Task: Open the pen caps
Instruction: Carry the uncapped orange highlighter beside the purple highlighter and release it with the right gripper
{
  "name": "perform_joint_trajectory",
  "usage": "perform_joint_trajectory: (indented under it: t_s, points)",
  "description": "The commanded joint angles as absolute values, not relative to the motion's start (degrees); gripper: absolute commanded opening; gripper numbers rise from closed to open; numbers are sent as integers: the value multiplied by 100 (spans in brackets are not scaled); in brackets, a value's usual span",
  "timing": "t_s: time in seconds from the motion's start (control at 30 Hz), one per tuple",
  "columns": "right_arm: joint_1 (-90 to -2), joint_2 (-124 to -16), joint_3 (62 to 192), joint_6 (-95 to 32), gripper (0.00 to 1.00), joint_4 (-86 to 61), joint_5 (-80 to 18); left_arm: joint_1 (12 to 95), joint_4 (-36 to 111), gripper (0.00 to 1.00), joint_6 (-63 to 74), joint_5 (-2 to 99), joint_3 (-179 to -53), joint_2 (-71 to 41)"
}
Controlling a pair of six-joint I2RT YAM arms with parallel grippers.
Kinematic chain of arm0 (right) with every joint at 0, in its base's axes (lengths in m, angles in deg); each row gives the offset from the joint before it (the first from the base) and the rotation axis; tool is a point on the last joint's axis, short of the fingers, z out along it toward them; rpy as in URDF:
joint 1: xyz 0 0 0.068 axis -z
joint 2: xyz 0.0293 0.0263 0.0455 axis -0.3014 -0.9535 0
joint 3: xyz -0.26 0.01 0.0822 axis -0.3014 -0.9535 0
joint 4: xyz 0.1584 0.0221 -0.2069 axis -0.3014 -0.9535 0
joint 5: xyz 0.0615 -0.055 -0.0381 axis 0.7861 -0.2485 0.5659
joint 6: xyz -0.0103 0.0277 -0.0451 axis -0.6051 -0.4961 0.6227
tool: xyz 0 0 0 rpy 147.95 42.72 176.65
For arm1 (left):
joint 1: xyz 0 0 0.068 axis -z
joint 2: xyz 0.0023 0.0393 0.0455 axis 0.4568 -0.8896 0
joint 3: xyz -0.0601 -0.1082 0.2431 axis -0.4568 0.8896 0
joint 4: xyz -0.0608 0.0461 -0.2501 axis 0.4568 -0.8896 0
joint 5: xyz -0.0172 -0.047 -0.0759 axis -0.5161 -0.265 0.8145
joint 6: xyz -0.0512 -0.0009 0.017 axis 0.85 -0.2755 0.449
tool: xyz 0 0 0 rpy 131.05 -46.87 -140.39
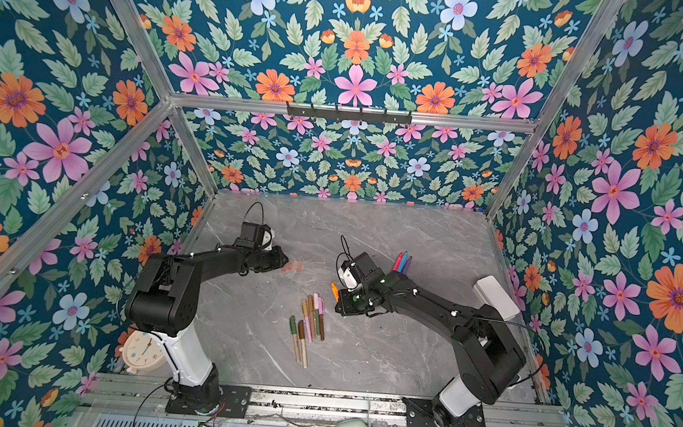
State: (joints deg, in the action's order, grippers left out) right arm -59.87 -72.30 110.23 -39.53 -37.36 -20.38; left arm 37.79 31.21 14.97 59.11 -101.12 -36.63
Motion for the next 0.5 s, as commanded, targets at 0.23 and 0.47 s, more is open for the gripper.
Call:
perform_joint_trajectory:
  t_s: [0.23, 0.47]
  points:
    - [-5999, -7222, 11039, -3911, 0, -3785, -2100, 3782, 3493, 31, 1742, 6331, -10029, -3708]
    - [-5997, -7231, 11076, -3893, 0, -3832, -2117, 3782, 3475, 31, 1734, 6320, -10037, -3704]
